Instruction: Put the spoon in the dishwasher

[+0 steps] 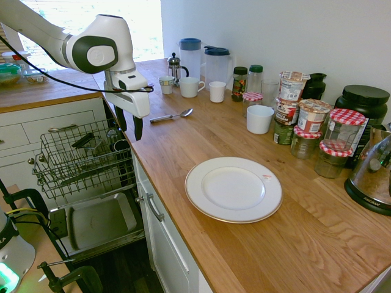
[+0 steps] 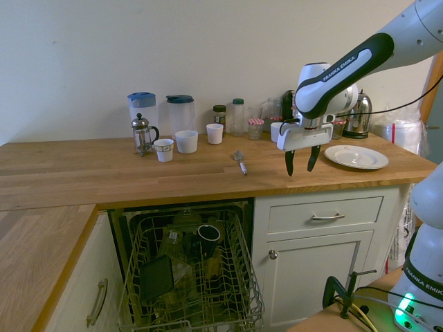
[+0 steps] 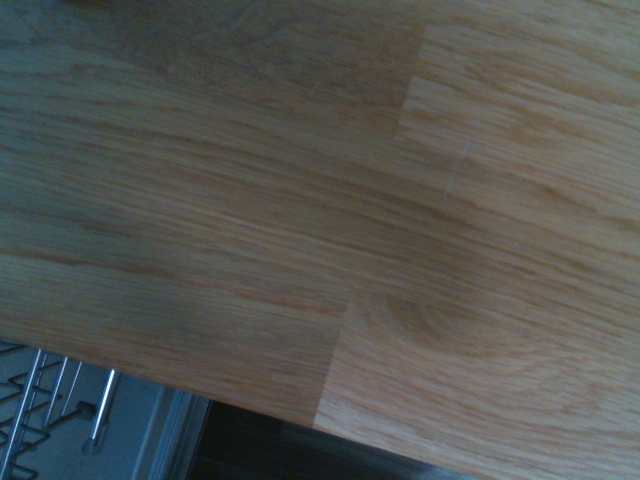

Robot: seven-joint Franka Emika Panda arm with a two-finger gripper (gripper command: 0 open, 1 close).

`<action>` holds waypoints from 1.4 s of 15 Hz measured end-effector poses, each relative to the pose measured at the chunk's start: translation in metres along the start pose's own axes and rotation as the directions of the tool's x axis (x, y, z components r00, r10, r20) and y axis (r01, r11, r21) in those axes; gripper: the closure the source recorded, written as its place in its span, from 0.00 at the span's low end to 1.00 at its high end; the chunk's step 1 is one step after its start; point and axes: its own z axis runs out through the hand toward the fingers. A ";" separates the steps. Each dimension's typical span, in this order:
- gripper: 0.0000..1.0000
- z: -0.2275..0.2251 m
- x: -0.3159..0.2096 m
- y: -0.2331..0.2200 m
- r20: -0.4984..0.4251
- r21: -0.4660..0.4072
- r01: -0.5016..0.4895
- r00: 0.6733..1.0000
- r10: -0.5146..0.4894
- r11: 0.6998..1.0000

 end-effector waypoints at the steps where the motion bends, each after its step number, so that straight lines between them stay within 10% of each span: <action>1: 0.00 0.001 0.000 0.000 0.004 -0.002 -0.003 1.000 0.003 1.000; 10: 0.00 -0.056 0.034 -0.094 0.028 0.096 -0.184 0.983 0.182 0.978; 21: 0.00 0.004 0.078 -0.214 -0.017 0.017 -0.480 0.877 0.480 0.877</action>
